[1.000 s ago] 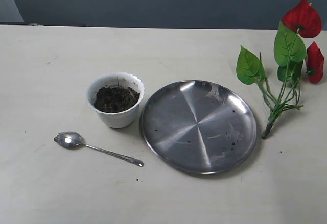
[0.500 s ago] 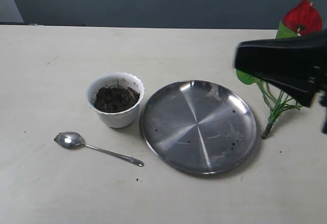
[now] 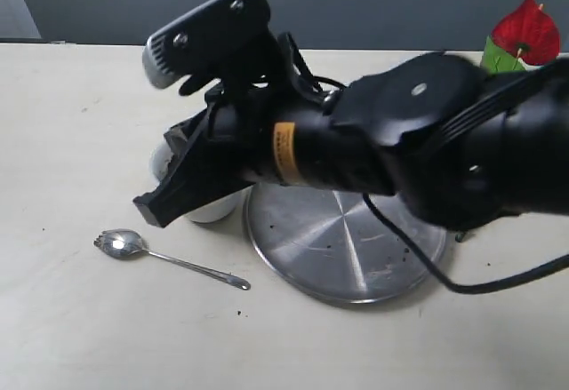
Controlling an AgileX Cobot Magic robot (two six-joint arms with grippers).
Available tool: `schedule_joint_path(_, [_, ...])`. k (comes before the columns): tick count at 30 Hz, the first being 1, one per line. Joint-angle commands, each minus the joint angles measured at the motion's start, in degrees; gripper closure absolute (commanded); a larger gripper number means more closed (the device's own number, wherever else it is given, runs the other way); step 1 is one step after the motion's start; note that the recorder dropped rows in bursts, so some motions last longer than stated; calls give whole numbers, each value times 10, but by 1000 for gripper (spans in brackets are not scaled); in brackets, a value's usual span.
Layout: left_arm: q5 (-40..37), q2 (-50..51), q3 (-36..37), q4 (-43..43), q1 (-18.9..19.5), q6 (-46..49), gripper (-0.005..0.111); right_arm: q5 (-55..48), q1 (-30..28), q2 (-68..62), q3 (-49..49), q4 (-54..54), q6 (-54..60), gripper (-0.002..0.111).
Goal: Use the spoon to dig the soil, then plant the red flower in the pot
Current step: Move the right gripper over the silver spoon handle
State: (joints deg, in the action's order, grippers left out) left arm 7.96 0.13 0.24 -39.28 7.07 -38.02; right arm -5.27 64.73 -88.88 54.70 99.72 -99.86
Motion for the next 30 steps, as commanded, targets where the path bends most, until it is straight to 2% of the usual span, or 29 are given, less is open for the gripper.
schedule_joint_path(1, [6, -1, -2, 4, -4, -4, 106, -296, 44, -39, 24, -183, 268, 109])
schedule_joint_path(4, [6, -1, -2, 4, -4, -4, 106, -439, 42, -64, 75, -381, 532, 109])
schedule_joint_path(5, [6, -1, -2, 4, -4, -4, 106, -448, 36, -64, 92, -450, 609, 109])
schedule_joint_path(9, [6, -1, -2, 4, -4, -4, 106, -402, 15, -64, 140, -893, 992, 109])
schedule_joint_path(11, [6, -1, -2, 4, -4, -4, 106, -399, 11, -71, 149, -1032, 1112, 109])
schedule_joint_path(13, [6, -1, -2, 4, -4, -4, 106, -399, 11, -86, 156, -1056, 1133, 109])
schedule_joint_path(17, [6, -1, -2, 4, -4, -4, 106, -380, 10, -126, 160, -1010, 1116, 109])
schedule_joint_path(25, [6, -1, -2, 4, -4, -4, 106, -298, 10, -197, 160, -1021, 1116, 108])
schedule_joint_path(28, [6, -1, -2, 4, -4, -4, 106, -296, 10, -215, 160, -1037, 1116, 95])
schedule_joint_path(30, [6, -1, -2, 4, -4, -4, 106, -295, 10, -223, 160, -1047, 1116, 77])
